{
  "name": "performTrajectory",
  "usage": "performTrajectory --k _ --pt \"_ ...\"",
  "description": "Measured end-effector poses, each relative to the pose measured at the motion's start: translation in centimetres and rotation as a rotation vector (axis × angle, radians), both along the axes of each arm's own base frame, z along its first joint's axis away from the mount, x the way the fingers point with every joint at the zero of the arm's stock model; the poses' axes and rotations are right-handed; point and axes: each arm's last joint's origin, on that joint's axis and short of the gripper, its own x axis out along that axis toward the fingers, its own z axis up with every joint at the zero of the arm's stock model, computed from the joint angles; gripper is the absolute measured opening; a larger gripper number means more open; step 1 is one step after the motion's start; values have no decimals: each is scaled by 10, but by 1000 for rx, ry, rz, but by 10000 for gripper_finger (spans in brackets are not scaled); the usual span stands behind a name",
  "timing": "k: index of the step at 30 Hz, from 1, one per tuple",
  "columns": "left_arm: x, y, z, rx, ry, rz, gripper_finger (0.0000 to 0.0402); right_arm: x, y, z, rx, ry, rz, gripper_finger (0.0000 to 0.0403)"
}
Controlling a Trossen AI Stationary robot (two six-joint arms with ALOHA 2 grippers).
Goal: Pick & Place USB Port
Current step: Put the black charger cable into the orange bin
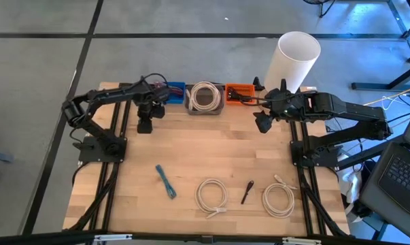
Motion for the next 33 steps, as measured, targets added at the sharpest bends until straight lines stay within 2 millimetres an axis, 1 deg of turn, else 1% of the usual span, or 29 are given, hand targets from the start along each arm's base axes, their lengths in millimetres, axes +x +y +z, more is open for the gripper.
performTrajectory --k 9,18,20,22,25,26,30,33 --pt "5 4 -15 -59 43 -63 144 0 0 0 0 0 0 268" --pt "13 10 -41 -109 120 -67 141 0 0 0 0 0 0 268" --pt "14 12 -45 -86 154 -68 131 0 0 0 0 0 0 268" --pt "14 13 -47 -59 181 -72 99 0 0 0 0 0 0 268" --pt "14 13 -46 -38 175 -55 25 0 0 0 0 0 0 268" --pt "14 13 -44 -38 166 -37 14 0 0 0 0 0 0 268" --pt "13 9 -32 -35 96 35 6 0 0 0 -3 0 -2 268" --pt "11 3 -16 -22 13 75 5 0 0 0 -4 0 -3 268"
